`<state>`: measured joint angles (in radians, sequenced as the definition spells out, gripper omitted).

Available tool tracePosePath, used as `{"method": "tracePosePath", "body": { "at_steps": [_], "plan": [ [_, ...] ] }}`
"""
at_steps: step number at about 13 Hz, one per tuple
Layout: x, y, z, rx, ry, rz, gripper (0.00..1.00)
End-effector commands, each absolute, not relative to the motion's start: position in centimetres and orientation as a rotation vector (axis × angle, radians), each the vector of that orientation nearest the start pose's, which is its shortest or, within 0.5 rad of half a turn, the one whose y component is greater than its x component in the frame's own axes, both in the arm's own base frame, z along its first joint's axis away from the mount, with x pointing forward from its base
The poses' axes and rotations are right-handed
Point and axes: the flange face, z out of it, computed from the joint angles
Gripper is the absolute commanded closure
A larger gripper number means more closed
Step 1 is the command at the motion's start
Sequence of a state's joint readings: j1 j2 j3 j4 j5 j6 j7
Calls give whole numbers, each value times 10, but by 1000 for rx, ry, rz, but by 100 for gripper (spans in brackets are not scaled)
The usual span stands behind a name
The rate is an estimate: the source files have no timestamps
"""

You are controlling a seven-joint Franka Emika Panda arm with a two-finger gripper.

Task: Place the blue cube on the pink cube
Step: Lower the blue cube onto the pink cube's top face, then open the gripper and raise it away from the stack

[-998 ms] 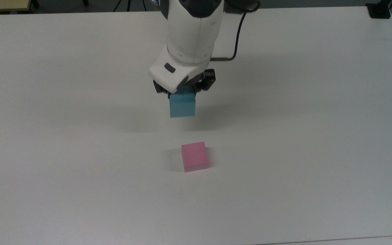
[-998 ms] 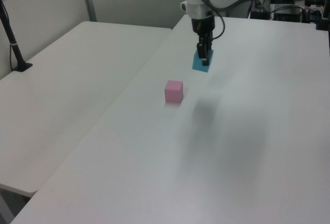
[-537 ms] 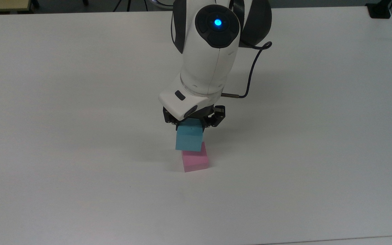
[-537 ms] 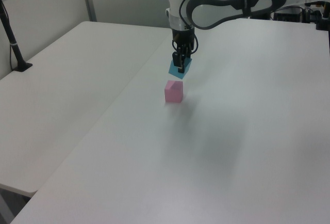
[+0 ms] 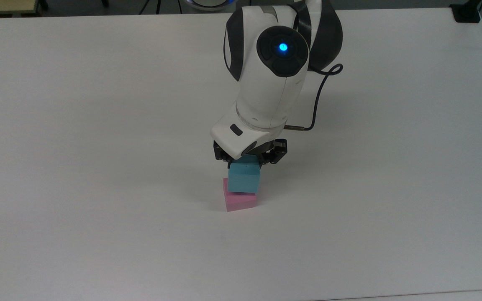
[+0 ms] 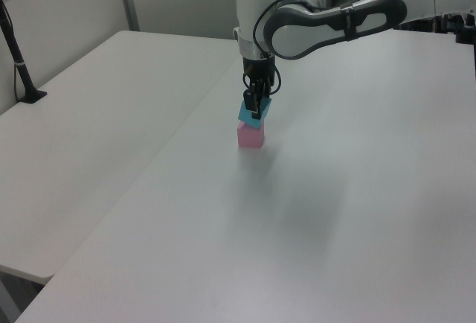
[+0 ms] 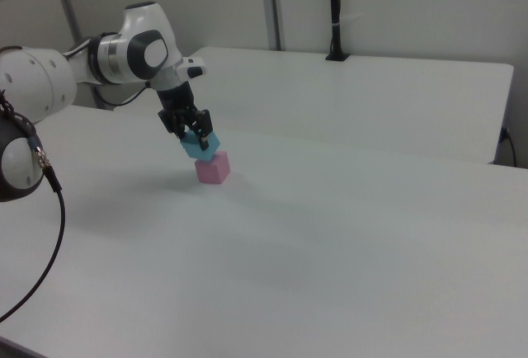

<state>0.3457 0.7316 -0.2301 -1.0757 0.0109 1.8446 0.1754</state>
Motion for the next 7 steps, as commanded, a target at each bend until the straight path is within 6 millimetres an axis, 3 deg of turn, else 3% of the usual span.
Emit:
{"method": "tracePosePath", "body": {
  "at_steps": [1, 3, 4, 5, 6, 7],
  "plan": [
    [748, 144, 408, -3259, 32, -162, 79],
    [747, 143, 406, -3259, 33, -154, 67],
    [747, 144, 406, -3260, 33, -155, 46],
    [747, 143, 405, -3261, 33, -153, 11],
    [747, 143, 406, -3262, 51, -157, 0],
    [747, 143, 406, -3261, 61, -158, 0]
  ]
}}
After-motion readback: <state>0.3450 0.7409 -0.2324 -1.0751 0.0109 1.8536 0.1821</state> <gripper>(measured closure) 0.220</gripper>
